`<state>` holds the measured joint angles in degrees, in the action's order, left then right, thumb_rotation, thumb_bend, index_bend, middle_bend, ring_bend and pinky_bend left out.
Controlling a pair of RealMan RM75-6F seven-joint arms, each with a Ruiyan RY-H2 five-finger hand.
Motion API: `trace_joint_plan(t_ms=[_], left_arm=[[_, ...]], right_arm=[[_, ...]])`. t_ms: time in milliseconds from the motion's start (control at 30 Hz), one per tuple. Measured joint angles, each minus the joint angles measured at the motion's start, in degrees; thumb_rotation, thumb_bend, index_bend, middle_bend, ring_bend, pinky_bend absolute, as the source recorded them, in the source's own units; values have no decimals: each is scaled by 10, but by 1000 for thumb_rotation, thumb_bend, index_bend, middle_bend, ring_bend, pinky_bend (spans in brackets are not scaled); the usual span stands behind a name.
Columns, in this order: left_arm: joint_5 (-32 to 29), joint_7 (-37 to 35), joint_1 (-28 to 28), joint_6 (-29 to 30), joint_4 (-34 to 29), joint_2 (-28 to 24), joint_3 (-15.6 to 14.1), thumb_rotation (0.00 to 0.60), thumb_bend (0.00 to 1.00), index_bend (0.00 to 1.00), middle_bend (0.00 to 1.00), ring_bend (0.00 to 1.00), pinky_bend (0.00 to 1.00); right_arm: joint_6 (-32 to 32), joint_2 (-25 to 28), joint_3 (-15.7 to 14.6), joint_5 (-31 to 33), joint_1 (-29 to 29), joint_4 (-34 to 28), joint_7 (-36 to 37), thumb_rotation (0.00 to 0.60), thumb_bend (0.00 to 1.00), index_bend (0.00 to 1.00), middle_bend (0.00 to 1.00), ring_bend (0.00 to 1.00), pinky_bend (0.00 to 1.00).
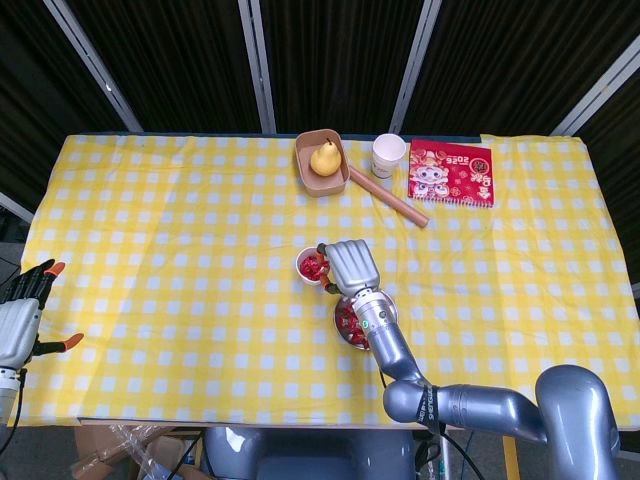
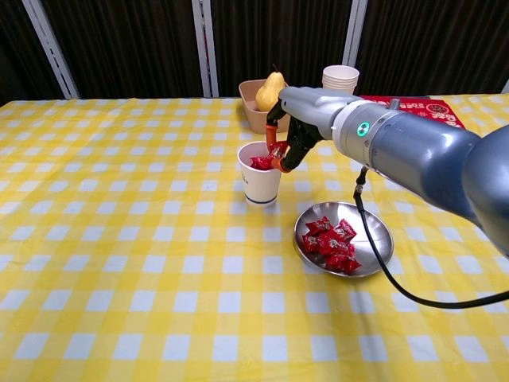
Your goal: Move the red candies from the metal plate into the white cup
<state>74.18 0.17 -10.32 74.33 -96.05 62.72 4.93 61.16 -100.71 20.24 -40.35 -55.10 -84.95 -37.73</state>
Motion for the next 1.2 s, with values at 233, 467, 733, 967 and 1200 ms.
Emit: trace_joint_plan(t_ms=[233, 467, 733, 967, 1200], left_arm=[[-1, 3, 2, 4, -1, 0, 1, 600, 11, 55, 0, 0, 0], [-2, 1, 7, 12, -1, -2, 0, 600, 11, 55, 0, 0, 0], [5, -1, 8, 15, 0, -2, -1, 600, 12, 55, 0, 0, 0], [10, 2, 7, 16, 1, 1, -2, 600, 13, 55, 0, 0, 0], [12, 8, 6, 20, 1, 5, -1, 600, 14, 56, 0, 0, 0]], right_arm=[[13, 1, -3, -13, 0, -15, 5, 600, 419, 376, 944, 967, 1000], [32, 10, -9, -27, 5, -49, 4, 600, 418, 366, 944, 967, 1000], [67, 41, -45, -52, 41, -119, 6, 600, 417, 366, 944, 967, 1000], [90, 71, -118, -77, 90, -167, 6, 600, 398, 366, 944, 967, 1000], [98, 70, -166, -92, 128, -172, 9, 600, 381, 339, 944, 967, 1000]])
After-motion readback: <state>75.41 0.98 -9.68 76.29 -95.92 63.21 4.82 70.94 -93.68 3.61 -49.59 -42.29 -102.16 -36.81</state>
